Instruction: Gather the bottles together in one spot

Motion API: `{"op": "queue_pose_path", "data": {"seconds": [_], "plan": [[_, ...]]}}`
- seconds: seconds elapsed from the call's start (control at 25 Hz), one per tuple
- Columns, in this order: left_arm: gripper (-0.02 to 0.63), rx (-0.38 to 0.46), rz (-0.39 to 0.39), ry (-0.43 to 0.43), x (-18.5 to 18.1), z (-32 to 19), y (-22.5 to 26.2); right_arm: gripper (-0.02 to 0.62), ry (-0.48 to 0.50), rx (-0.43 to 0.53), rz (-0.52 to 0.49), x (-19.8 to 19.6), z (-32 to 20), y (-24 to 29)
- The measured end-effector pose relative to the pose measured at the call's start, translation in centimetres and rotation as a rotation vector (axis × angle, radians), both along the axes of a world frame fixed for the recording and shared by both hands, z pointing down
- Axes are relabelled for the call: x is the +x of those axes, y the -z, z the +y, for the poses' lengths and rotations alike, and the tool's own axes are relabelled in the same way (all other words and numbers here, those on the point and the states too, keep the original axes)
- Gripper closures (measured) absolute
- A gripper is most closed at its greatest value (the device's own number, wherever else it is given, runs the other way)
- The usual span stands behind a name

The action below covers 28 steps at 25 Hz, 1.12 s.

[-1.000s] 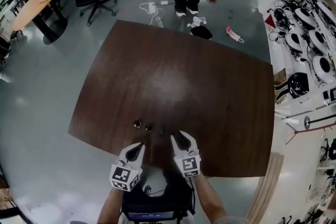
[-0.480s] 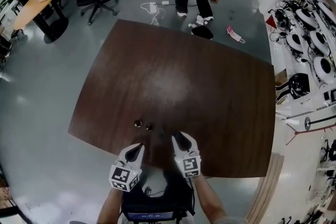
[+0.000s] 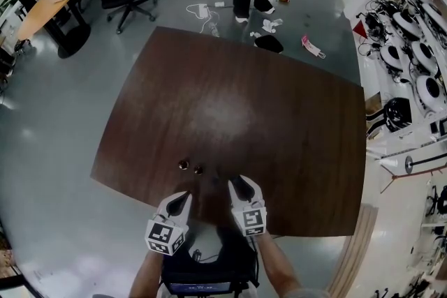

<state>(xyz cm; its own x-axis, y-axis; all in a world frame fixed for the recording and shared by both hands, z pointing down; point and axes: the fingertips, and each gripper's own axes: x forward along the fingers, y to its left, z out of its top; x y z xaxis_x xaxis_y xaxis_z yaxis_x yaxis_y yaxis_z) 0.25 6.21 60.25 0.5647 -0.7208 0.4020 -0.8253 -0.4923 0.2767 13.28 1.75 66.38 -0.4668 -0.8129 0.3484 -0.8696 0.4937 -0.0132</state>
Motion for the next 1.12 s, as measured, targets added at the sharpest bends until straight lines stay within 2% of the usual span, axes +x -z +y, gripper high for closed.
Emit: {"op": "queue_pose_path", "data": {"seconds": [0.52,0.72,0.88,1.0,1.12], "plan": [[0.604,-0.004,-0.001,0.0,-0.2,-0.11,0.04,0.486,-0.02,0.004,-0.016,0.09,0.04,0.27],[0.604,-0.007,-0.005,-0.006,-0.15,-0.03,-0.15,0.461,-0.016,0.005,-0.028,0.01,0.18,0.21],[0.604,-0.007,-0.004,-0.01,-0.19,0.02,-0.14,0.406,-0.015,-0.003,-0.059,-0.19,0.31,0.23],[0.604,-0.006,-0.004,-0.009,-0.34,0.11,-0.06,0.336,-0.005,-0.013,-0.087,-0.48,0.58,0.28],[0.604,-0.006,-0.003,-0.011,-0.21,0.25,-0.01,0.322,-0.008,-0.016,-0.082,-0.29,0.77,0.27]]}}
